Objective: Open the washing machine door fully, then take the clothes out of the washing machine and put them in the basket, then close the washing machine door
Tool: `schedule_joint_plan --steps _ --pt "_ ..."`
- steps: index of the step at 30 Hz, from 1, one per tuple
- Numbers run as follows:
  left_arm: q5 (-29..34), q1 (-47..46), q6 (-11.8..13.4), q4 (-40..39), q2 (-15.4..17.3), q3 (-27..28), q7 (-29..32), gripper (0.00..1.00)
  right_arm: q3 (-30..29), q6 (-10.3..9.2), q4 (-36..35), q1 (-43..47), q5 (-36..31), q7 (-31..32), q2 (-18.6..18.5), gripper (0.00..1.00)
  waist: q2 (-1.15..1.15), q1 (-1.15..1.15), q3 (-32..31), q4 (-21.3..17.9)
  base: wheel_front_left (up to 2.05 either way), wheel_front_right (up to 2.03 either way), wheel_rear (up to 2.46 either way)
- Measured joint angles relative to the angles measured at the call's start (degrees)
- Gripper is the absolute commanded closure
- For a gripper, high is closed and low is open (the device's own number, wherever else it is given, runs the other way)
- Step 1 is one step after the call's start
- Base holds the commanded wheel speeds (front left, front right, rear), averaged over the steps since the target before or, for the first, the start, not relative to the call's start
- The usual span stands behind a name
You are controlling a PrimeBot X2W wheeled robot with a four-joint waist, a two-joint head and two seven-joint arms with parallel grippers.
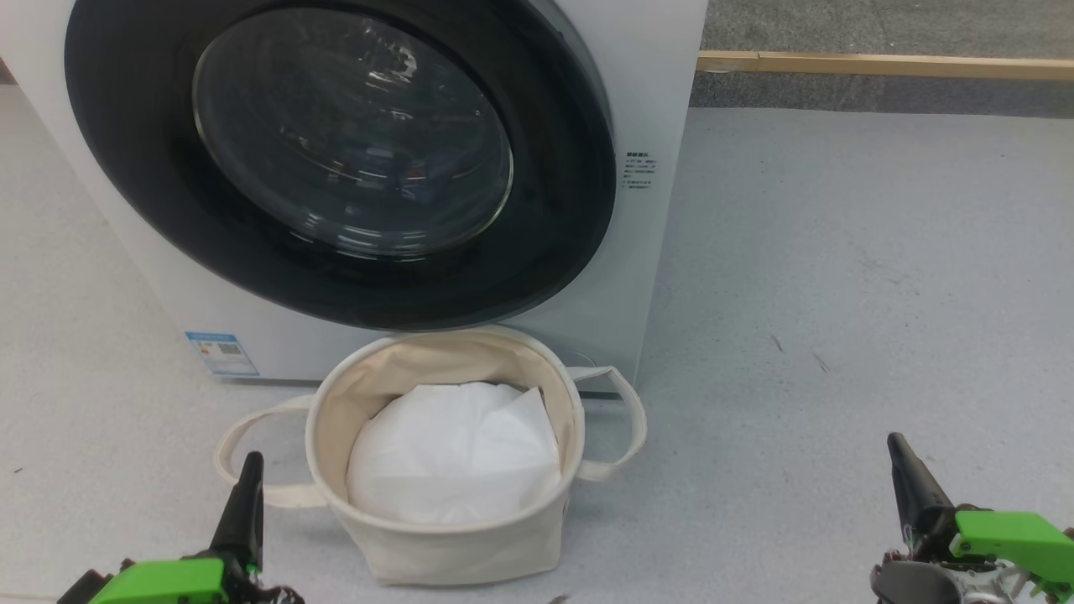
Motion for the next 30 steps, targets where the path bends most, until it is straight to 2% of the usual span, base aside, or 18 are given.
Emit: schedule_joint_plan --steps 30 --pt "0.0 0.0 0.0 0.0 0.0 0.0 0.0 1.00 0.0 0.00 0.0 0.0 0.0 0.0 0.0 1.00 0.00 0.00 0.0 0.0 0.00 0.00 0.00"
